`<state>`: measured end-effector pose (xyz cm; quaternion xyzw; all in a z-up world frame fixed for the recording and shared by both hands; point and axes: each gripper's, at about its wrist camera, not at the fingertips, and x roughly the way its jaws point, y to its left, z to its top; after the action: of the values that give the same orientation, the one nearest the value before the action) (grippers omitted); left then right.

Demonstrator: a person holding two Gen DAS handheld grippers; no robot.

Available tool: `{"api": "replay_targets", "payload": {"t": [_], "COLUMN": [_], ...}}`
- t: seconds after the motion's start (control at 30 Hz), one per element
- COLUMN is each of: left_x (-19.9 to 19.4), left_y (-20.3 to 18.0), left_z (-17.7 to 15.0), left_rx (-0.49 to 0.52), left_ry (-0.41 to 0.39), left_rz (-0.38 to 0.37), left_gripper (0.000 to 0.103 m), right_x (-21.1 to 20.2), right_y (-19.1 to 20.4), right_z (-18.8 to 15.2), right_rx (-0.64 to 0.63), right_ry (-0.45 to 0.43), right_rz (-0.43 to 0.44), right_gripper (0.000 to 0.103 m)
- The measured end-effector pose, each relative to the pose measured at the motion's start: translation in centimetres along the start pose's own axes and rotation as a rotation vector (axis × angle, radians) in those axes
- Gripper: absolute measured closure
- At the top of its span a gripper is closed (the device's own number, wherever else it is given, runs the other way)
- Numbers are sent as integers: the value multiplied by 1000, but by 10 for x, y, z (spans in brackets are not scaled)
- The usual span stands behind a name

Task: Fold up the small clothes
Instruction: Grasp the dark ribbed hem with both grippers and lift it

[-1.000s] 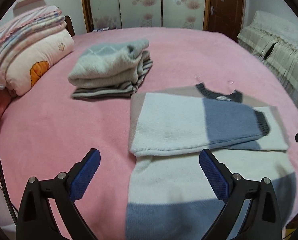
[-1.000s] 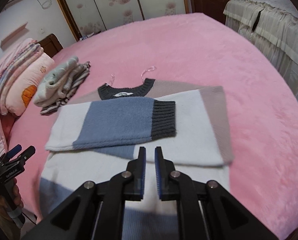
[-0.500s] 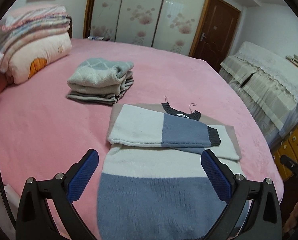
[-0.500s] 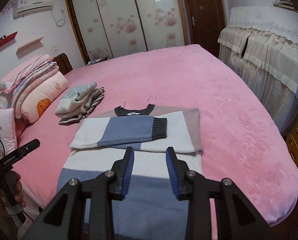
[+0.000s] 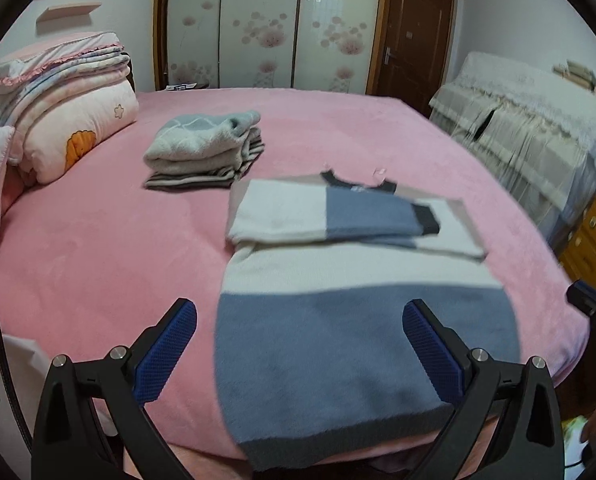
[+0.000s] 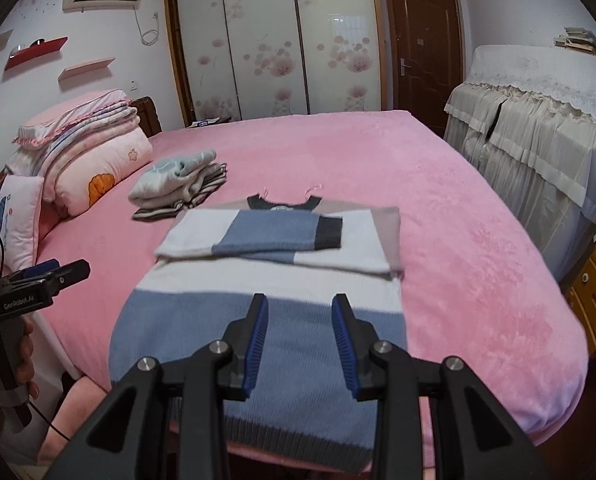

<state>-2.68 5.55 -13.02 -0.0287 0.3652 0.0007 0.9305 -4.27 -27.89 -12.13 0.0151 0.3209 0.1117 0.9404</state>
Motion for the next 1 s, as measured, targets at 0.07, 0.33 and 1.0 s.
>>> {"api": "replay_targets", "payload": {"t": [0.07, 0.33, 1.0], "left_x": [4, 38, 103], "left_y": [2, 18, 71], "left_z": [-12, -67, -137], "left_rx": [23, 45, -186], "left_ry": [12, 106, 378], "left_rz": [16, 5, -152], "left_gripper": [1, 1, 1], "right_x": [2, 20, 64], "right_y": [-2, -20, -86], "right_z": [-14, -59, -145], "right_rx": [3, 47, 227], "right_ry": [12, 100, 364], "right_rz": [-4, 3, 45], "right_gripper": [70, 70, 70]}}
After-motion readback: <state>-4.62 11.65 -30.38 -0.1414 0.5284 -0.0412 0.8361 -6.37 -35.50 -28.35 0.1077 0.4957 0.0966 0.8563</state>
